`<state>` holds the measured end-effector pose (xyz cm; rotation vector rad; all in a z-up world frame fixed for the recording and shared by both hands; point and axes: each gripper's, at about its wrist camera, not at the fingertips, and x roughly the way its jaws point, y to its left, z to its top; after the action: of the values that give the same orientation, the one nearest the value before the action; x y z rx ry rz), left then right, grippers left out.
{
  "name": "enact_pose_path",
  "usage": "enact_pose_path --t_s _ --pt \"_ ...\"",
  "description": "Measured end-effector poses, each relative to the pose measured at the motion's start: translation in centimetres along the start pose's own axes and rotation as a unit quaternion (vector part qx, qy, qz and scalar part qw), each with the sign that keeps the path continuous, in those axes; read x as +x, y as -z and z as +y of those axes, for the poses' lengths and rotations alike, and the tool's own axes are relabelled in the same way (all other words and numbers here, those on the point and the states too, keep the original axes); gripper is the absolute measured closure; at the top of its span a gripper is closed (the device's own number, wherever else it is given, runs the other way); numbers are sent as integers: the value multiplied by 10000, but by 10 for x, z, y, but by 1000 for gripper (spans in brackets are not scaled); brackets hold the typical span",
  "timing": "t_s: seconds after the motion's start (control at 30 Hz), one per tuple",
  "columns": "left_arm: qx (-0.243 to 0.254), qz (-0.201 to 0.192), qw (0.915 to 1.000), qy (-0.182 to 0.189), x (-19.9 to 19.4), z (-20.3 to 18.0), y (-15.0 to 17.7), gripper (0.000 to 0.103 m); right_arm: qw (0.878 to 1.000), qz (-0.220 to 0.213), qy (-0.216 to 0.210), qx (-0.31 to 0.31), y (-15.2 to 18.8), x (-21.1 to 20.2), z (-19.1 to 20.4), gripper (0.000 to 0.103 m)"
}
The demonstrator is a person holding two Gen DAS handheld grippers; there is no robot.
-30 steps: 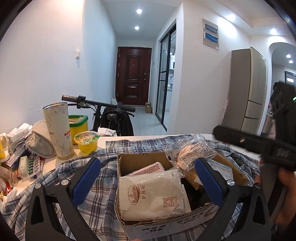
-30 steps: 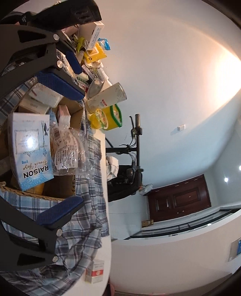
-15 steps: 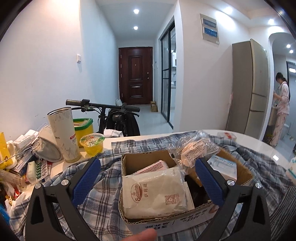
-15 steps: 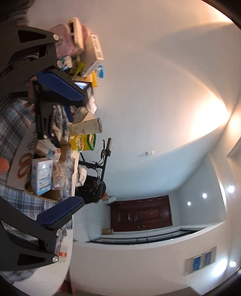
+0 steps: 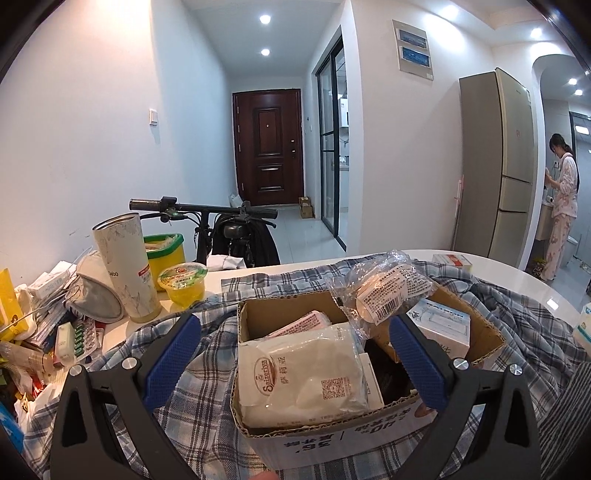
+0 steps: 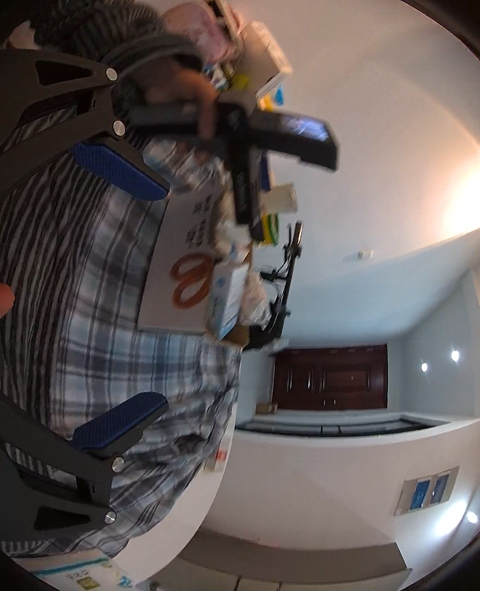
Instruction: Organize objects
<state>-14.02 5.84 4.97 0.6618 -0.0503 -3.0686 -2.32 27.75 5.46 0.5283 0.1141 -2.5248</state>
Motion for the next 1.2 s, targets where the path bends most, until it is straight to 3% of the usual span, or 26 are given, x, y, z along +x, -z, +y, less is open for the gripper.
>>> enact_pose_path --t_s 0.23,0.43,0.87,1.07,1.2 --pt "200 -1 9998 -70 -4 -9 2 0 9992 158 354 128 6 10 -10 0" --pt "416 -113 9991 -43 -19 -21 0 0 9982 32 503 -312 8 6 9 0" --pt "252 -408 9986 213 -95 -27 -9 0 9972 224 572 -437 10 11 15 0" --pt "349 19 9990 -276 -143 -31 15 0 9978 156 520 -370 10 10 13 0" --pt "373 183 9991 -88 -147 -32 46 0 9976 196 540 -398 10 12 15 0"
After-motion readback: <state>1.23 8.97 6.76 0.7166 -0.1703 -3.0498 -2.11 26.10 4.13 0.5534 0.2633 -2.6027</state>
